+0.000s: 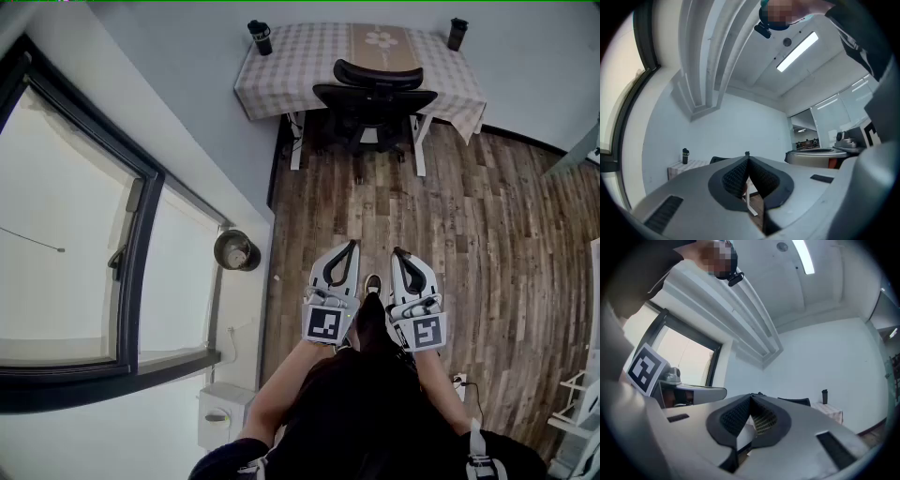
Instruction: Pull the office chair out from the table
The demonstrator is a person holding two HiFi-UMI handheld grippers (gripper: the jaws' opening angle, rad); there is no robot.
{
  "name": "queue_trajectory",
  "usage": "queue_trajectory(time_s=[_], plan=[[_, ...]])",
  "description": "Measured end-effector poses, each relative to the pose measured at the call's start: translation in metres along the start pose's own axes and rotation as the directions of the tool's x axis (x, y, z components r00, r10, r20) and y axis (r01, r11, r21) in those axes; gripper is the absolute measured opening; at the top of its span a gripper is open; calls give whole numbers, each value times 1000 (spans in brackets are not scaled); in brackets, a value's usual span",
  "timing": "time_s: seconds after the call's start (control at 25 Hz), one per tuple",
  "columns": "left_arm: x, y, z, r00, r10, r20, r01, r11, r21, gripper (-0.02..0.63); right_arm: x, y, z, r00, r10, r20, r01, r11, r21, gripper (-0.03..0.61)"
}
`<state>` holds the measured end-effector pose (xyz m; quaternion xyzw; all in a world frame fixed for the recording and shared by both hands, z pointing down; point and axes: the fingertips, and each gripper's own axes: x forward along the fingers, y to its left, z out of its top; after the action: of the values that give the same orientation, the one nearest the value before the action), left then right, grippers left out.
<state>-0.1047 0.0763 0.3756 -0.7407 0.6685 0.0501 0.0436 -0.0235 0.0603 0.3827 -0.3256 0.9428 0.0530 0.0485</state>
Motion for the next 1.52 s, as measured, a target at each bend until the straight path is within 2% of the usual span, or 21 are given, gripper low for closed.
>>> queue_trajectory(time_s=[0.12, 0.2, 0.36, 0.8, 1.04, 1.28, 1.52], plan=[[24, 7, -1, 1000, 2, 1, -3, 1000, 15, 3, 18, -17, -1, 1000, 3, 11, -3, 1000, 18, 3], [42, 12, -1, 1000, 5, 0, -5, 1000, 17, 3, 31, -27, -3, 999, 33, 10, -33, 999, 32, 5], [87, 21, -4, 1000, 2, -9, -1, 1000, 21, 3, 65, -55, -10, 998, 64, 0, -64, 998, 11, 5], [236, 42, -10, 999, 25, -22, -24, 997, 70, 3, 158, -180, -20, 996, 88, -18, -88, 996, -8, 5], [290, 52, -23, 998, 61, -31, -59, 995, 77, 3, 197, -237, -35, 993, 113, -20, -113, 993, -20, 5], [312, 63, -44, 994, 88, -72, -84, 994, 63, 3, 219, -255, -56, 989, 137, -59, -137, 991, -6, 5], [350, 96, -69, 991, 94, -94, -88, 994, 71, 3, 263, -274, -79, 985, 150, -82, -152, 988, -26, 5]])
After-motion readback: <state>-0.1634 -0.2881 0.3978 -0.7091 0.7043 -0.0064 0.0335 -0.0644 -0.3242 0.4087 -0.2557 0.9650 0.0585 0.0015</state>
